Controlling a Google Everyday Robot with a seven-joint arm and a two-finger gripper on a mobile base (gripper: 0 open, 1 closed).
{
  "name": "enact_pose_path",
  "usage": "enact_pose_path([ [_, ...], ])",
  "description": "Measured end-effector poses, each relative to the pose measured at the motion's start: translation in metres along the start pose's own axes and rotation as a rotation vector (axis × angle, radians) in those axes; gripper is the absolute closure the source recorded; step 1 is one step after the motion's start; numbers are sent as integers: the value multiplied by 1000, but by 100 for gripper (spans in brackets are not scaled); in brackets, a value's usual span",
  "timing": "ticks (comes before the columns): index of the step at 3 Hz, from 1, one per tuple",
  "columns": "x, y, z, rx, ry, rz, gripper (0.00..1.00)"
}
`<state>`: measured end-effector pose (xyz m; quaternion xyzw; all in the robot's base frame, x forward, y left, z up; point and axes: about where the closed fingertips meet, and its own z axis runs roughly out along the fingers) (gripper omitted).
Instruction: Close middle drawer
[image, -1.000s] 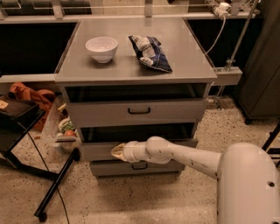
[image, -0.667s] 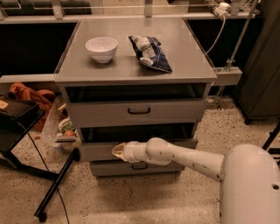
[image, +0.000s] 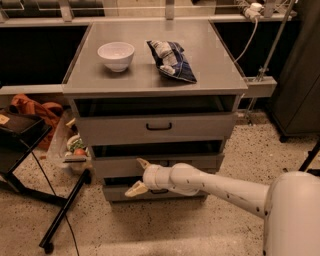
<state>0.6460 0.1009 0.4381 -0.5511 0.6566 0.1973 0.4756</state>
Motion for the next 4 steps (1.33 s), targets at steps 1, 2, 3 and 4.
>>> enact_pose_path([
  [1, 1, 3, -5, 9, -1, 3, 0],
  [2, -5, 20, -45, 14, -14, 44, 0],
  [3, -3, 14, -54, 14, -22, 50, 0],
  [4, -9, -15, -100, 36, -31, 73, 0],
])
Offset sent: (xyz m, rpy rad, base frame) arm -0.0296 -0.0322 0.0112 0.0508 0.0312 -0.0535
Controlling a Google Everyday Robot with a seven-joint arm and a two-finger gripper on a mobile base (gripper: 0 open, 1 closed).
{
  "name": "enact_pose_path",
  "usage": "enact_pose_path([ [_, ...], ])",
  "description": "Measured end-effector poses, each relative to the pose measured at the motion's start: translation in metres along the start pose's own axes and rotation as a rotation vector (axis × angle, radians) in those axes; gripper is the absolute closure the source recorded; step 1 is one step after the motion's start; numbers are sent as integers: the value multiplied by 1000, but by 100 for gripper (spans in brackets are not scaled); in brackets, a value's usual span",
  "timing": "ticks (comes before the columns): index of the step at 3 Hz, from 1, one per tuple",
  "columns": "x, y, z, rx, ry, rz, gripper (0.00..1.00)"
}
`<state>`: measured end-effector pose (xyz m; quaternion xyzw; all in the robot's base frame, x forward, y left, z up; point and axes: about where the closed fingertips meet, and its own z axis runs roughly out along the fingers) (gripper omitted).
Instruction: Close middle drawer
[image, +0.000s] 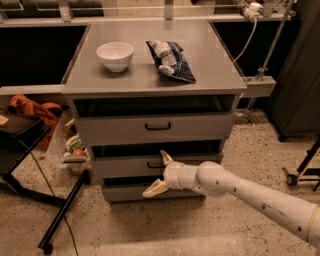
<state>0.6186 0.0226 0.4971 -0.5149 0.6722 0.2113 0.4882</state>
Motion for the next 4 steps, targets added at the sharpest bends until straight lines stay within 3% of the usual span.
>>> enact_pose_path([
  [1, -9, -21, -75, -14, 26, 56, 0],
  [2, -32, -23, -147, -72, 97, 81, 0],
  [3, -68, -16, -217, -80, 169, 80, 0],
  [4, -99, -6, -268, -32, 224, 45, 0],
])
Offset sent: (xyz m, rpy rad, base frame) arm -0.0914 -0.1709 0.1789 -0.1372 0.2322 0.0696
